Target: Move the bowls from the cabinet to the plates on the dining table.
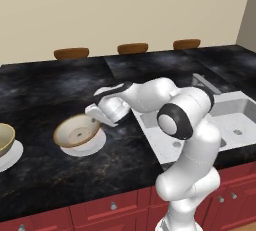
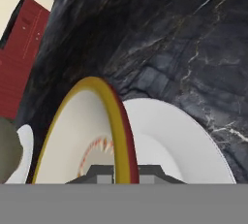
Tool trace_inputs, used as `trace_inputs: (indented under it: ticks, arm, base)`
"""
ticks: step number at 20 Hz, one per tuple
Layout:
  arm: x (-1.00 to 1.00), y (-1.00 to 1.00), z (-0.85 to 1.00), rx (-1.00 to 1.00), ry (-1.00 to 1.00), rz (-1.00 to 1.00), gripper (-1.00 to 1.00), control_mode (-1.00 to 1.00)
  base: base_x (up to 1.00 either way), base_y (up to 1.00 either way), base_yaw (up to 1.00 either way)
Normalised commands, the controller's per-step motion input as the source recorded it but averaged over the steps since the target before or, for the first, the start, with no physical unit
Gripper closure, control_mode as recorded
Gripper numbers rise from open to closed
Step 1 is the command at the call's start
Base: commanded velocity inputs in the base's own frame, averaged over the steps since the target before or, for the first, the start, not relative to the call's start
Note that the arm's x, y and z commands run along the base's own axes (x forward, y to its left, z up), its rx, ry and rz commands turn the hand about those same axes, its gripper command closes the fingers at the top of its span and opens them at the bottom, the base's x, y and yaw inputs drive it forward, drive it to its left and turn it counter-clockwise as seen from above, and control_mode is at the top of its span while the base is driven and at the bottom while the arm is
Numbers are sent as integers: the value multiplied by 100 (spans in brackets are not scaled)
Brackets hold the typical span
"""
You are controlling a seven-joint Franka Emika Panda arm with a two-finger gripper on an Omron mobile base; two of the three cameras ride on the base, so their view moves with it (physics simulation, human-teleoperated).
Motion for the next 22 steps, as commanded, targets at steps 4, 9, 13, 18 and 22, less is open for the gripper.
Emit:
trace_inputs:
  ticks: [4,9,13,18,22]
  arm:
    - [24,30,-35,0,0,0,100,-100]
    - [33,12,-47,0,0,0,100,-100]
    - [6,5,-14,0,0,0,100,-100]
    - [0,1,0,0,0,1,-100,-100]
    - [0,-5,4,0,0,0,-100,-100]
  base:
    - [0,0,0]
    - [0,0,0]
    - [0,0,0]
    - [0,0,0]
    - [0,0,0]
